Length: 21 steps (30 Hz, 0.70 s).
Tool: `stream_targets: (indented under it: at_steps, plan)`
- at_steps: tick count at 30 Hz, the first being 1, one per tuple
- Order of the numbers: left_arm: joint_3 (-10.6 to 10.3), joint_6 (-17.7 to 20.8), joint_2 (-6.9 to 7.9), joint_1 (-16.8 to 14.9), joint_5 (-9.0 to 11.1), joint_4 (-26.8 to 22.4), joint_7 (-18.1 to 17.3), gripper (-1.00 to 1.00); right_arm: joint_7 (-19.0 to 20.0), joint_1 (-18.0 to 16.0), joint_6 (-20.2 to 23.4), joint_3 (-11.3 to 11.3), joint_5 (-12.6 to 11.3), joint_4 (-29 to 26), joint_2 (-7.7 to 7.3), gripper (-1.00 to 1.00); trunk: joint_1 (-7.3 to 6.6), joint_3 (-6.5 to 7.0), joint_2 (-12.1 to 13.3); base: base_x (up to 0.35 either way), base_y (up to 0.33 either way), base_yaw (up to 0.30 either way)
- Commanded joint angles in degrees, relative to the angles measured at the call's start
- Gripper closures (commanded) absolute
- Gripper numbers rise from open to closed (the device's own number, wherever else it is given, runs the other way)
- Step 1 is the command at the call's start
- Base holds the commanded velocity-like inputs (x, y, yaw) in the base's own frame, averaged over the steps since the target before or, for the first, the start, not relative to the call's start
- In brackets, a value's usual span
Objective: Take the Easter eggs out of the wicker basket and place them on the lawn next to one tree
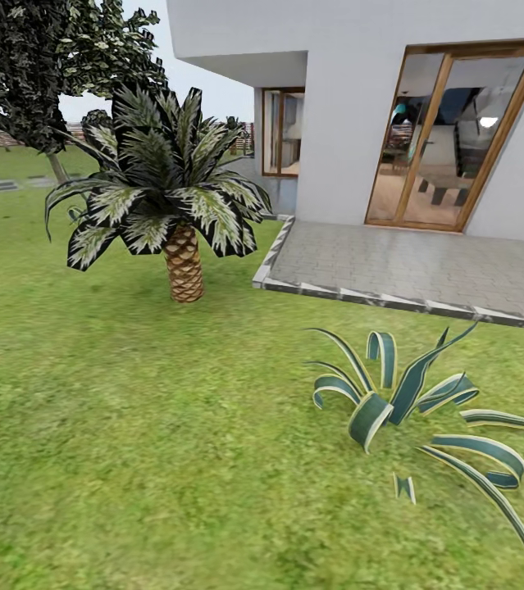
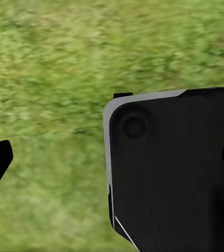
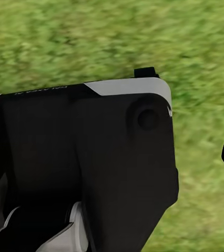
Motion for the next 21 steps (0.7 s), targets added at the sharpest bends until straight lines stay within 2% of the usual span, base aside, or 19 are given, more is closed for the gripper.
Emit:
stream_targets:
  at_steps: [1, 11, 15, 21]
  plan:
    - [-0.2, -0.2, 0.04, 0.0, 0.0, 0.0, 0.0, -1.00, 0.0, 0.0, 0.3, -0.3, 0.0, -0.1, 0.07, -1.00, 0.03, -0.11, -0.1, 0.000, 0.010, 0.000]
    - [-0.2, -0.1, 0.03, 0.0, -0.1, 0.0, 0.0, -1.00, 0.1, 0.0, 0.3, -0.2, 0.0, 0.2, 0.11, -1.00, 0.03, -0.02, -0.1, 0.024, 0.053, 0.013]
    - [-0.2, -0.1, 0.02, 0.0, -0.1, 0.0, 0.0, -1.00, 0.1, 0.0, 0.3, -0.1, 0.0, 0.2, 0.18, -1.00, 0.03, -0.02, -0.1, 0.100, 0.198, 0.191]
    - [-0.2, -0.1, 0.02, 0.0, -0.1, 0.0, 0.0, -1.00, 0.1, 0.0, 0.2, -0.1, 0.0, 0.4, 0.20, -1.00, 0.03, -0.01, -0.1, 0.033, 0.071, 0.266]
